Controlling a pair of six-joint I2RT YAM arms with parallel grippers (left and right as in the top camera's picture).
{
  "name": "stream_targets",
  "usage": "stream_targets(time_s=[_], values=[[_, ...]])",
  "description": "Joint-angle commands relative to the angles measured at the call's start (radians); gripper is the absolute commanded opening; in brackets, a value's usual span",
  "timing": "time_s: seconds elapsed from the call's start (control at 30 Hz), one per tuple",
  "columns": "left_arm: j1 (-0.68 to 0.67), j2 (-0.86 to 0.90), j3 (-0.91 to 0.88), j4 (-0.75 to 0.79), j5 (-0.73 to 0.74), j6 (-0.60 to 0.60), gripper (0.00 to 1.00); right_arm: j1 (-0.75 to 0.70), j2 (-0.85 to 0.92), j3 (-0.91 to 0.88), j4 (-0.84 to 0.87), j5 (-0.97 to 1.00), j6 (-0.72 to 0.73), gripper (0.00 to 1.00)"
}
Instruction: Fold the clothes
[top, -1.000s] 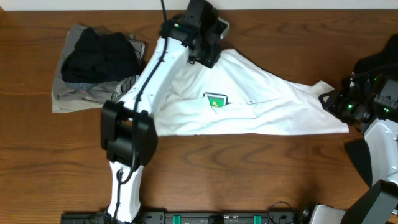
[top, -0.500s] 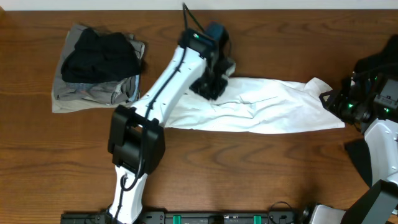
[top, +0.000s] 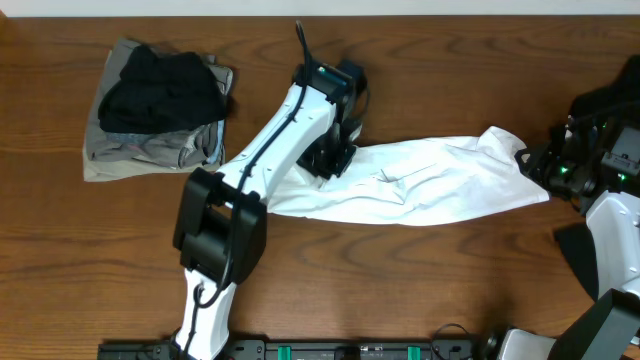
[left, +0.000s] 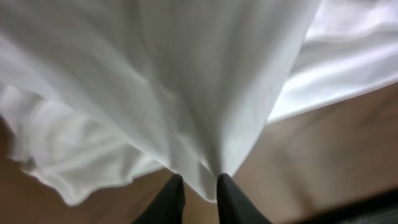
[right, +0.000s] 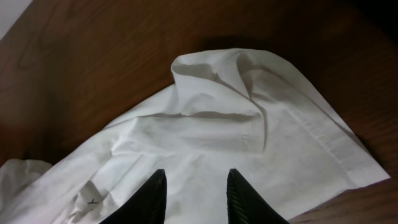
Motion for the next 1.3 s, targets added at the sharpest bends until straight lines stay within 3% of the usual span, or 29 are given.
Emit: stream_targets(time_s=[0.0,0.27,0.47,0.5,0.57,0.63,0.97,1.27], values=[[0.003,-0.062,0.007,0.033,-0.05,-0.025,0.24,0.006,-0.002,0.005,0.003,0.011,-0.01,0.31],[0.033,-0.004,-0.037,0.242,-0.166,-0.025,0.28,0.006,-0.002,0.005,0.005,0.01,-0.01,0.31],[0.073,0.108,-0.063,0.211,-0.099,-0.025,0.32,0.006,-0.002,0.005,-0.006,0.01,-0.01,0.31],[0.075,0.118,-0.063,0.193,-0.058,-0.025,0.29,0.006,-0.002,0.005,-0.005,0.01,-0.01,0.31],[0.076,0.124,-0.063,0.149,0.039,-0.025,0.13,0.006,-0.002,0.005,-0.005,0.01,-0.01,0.31],[0.069,0.112,-0.063,0.111,0.123,-0.025,0.06,0.006,-0.002,0.005,-0.004,0.01,-0.01,0.31],[-0.027,-0.017,-0.063,0.103,0.072,-0.051,0.06,0.006,-0.002,0.005,0.006,0.019,-0.01,0.33],[-0.102,0.0,-0.082,0.103,0.073,-0.027,0.06,0.006,-0.002,0.005,0.006,0.032,-0.01,0.33]])
